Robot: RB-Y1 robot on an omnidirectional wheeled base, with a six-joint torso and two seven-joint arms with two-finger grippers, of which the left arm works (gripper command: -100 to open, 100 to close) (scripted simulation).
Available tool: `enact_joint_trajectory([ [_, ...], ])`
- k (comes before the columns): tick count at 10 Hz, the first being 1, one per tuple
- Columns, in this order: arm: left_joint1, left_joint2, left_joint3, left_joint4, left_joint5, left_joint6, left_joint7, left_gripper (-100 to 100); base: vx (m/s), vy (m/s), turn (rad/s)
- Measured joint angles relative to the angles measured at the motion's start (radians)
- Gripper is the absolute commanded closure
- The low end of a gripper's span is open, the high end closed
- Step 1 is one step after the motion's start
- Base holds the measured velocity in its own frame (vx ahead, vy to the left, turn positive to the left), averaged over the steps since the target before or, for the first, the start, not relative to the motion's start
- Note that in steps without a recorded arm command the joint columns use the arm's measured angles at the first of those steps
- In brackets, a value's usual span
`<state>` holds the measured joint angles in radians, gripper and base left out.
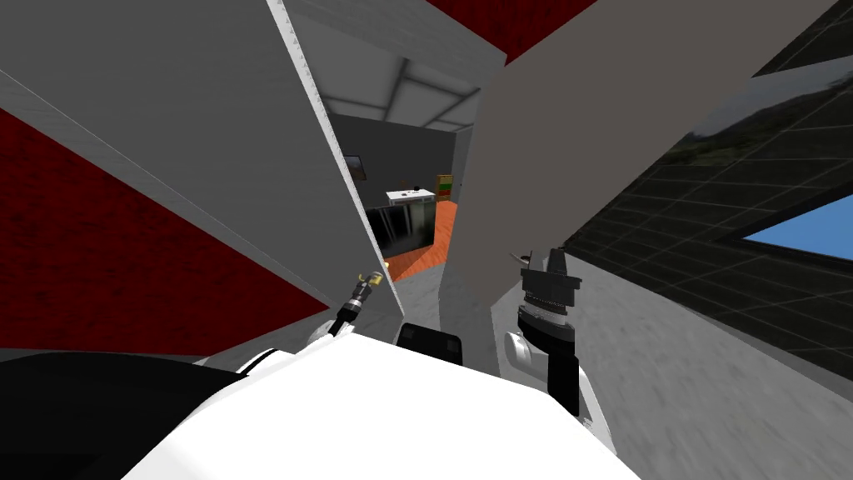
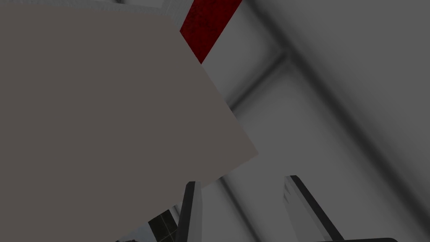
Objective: Pull the door open
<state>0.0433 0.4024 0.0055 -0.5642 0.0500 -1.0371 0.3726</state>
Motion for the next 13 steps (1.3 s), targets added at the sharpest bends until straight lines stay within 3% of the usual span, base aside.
enact_joint_trajectory([
  [1, -0.027, -0.007, -0.002, 0.029, -0.001, -0.001, -0.006, 100, -0.240, 0.095, -0.138],
  [2, -0.020, -0.010, -0.003, -0.010, 0.000, 0.027, -0.011, 100, -0.183, 0.054, -0.060],
  [4, -0.049, -0.017, -0.008, 0.028, -0.003, 0.026, -0.015, 100, -0.113, 0.028, -0.038],
  [5, -0.047, -0.019, -0.007, 0.007, -0.002, 0.046, -0.018, 100, -0.132, 0.054, -0.078],
  [8, -0.085, -0.024, -0.011, 0.042, -0.003, 0.046, -0.021, 100, -0.072, 0.041, -0.040],
  [13, -0.074, -0.004, -0.026, 0.031, 0.029, 0.044, -0.023, 100, -0.219, 0.054, -0.193],
])
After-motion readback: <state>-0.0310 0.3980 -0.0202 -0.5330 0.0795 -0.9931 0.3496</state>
